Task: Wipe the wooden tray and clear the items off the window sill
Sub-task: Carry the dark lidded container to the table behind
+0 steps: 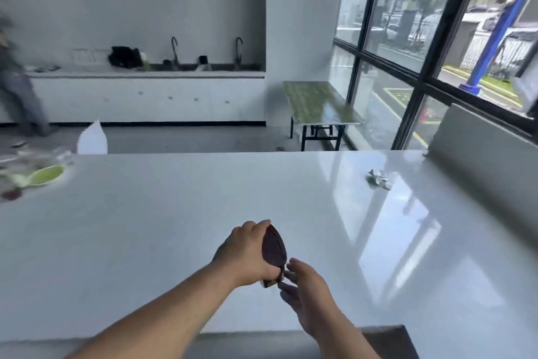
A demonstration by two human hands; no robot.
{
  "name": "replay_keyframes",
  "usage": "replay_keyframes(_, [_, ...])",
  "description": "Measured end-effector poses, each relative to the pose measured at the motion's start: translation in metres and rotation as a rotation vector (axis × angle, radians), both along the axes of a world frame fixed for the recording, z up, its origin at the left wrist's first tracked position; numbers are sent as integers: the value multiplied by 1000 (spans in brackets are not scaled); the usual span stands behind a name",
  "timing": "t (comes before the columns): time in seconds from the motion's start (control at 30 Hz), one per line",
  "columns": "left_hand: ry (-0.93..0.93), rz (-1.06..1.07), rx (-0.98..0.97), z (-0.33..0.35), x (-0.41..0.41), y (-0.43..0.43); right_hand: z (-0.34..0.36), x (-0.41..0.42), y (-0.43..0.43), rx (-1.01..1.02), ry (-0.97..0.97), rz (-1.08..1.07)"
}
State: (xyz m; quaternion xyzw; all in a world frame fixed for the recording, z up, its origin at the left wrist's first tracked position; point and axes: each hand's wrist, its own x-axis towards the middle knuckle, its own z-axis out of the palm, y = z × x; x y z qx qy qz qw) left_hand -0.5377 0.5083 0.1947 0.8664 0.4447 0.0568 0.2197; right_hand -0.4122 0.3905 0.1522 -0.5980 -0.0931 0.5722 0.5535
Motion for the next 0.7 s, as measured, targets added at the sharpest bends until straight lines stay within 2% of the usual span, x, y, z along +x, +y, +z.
replay_keyframes(0.13, [-9,157,-26,0,-90,38,4,-73,59,24,-16,152])
replay_keyframes(0.33, [-2,312,-50,-22,-170,86,-11,-139,133,-20,-46,327])
replay_keyframes(0.53, [23,451,-91,-62,-215,151,-43,-174,218,-62,-37,502])
replay_keyframes(0.7, [73,499,-131,-94,-218,213,-80,-177,293,-124,-13,594])
